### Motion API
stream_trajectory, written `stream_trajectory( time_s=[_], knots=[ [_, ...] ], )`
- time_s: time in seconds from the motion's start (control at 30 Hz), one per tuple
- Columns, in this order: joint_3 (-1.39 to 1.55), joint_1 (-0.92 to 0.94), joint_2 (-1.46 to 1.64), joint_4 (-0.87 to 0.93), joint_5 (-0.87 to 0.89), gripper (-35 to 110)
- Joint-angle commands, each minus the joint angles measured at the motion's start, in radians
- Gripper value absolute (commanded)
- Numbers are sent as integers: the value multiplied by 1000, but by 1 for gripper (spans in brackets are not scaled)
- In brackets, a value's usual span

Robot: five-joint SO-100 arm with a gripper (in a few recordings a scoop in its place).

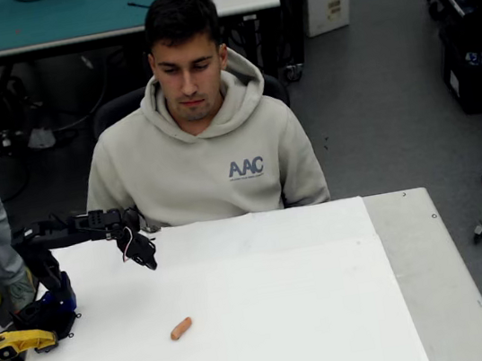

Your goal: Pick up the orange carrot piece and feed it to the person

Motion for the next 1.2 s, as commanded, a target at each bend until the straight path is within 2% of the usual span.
stream_trajectory(
  time_s=[0.0, 0.87, 1.17],
  knots=[
    [-103, 75, -18, 26, -66, -3],
    [-399, 394, -362, 28, -345, -3],
    [-420, 440, -385, 28, -390, -3]
  ],
)
